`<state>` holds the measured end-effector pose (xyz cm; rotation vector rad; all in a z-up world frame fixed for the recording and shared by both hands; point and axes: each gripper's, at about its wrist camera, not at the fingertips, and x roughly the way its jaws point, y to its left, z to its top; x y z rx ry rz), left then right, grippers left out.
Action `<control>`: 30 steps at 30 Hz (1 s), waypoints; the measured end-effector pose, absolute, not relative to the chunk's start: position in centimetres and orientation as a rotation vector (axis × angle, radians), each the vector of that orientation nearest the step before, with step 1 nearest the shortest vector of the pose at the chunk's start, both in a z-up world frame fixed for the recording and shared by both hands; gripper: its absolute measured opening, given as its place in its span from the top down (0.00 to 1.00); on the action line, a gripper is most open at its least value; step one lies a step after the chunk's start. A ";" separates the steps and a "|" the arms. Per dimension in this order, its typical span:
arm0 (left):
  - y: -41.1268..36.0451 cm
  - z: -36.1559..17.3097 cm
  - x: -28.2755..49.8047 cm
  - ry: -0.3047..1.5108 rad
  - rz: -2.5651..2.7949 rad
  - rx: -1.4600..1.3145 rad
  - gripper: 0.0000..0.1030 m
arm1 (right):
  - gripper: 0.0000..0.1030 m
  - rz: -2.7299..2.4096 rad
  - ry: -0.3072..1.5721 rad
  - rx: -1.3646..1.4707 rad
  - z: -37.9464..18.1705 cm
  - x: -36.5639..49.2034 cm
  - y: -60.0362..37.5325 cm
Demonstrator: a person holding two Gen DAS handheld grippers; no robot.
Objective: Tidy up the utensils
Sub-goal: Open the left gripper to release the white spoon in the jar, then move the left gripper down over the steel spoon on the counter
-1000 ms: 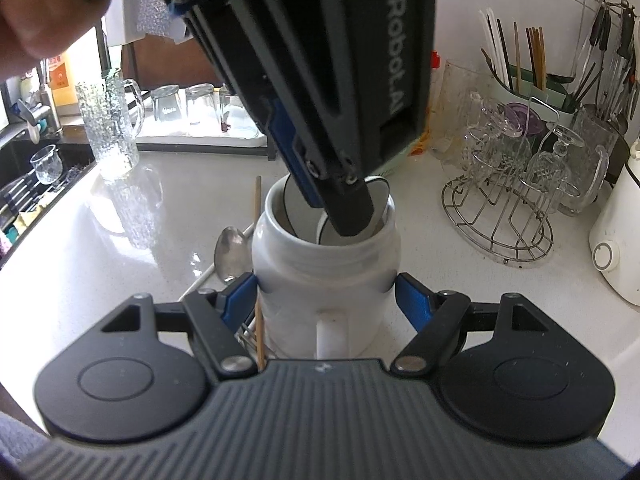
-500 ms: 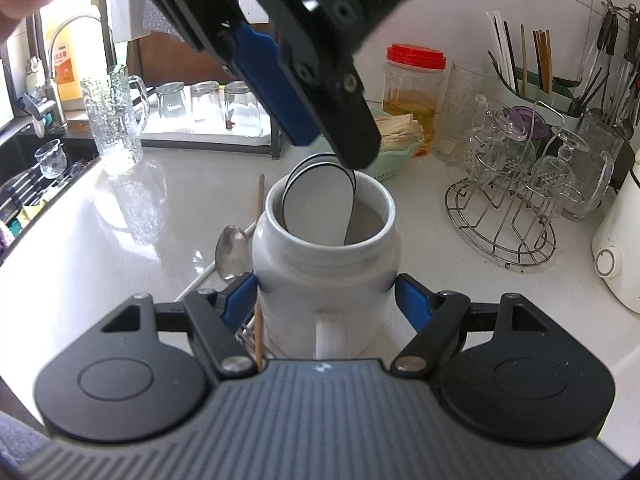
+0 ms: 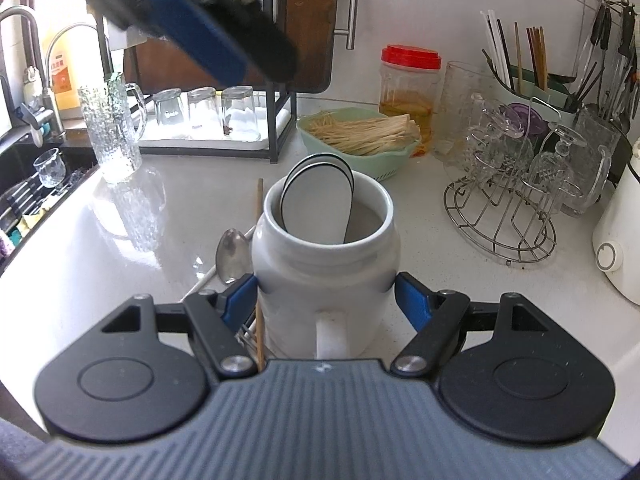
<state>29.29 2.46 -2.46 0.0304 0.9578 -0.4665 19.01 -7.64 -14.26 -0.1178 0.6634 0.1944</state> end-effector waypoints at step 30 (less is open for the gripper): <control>8.8 -6.6 25.0 0.980 -0.259 -0.039 0.60 | 0.25 0.175 0.640 -0.107 -14.4 18.9 -7.8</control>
